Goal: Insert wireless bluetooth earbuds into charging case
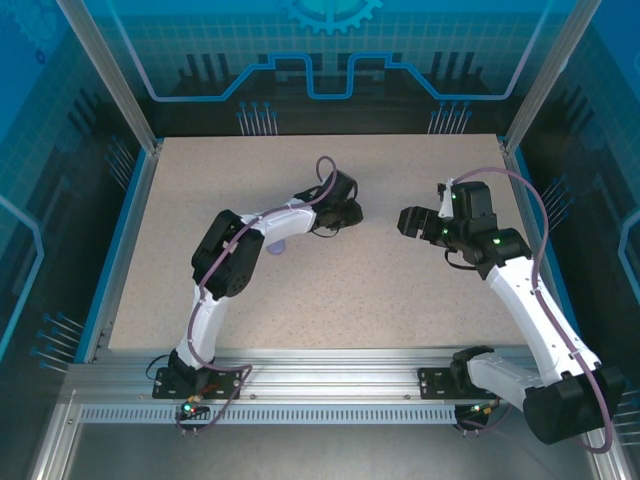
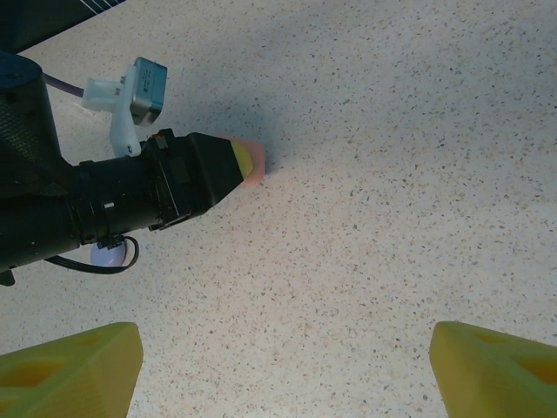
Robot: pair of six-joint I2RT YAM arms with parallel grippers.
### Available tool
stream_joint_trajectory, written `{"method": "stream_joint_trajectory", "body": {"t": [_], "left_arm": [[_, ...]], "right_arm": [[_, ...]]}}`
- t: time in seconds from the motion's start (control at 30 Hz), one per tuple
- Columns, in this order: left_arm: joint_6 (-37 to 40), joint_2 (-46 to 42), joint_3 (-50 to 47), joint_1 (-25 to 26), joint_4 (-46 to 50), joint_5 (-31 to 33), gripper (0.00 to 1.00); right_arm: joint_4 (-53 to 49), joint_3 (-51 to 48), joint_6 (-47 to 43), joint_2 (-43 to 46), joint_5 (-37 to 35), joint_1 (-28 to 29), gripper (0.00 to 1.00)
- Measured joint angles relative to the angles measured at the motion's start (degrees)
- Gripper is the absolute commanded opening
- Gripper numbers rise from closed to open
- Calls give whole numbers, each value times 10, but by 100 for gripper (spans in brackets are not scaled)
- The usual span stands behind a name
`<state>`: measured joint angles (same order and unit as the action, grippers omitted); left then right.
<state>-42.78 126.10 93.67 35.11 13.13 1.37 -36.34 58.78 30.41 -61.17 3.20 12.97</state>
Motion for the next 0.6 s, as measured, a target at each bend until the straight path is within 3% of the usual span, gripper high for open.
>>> {"method": "stream_joint_trajectory", "body": {"t": [0.6], "left_arm": [[45,43,72,0,114,15,59]], "right_arm": [[-6,6,0,14,0,0,87]]}}
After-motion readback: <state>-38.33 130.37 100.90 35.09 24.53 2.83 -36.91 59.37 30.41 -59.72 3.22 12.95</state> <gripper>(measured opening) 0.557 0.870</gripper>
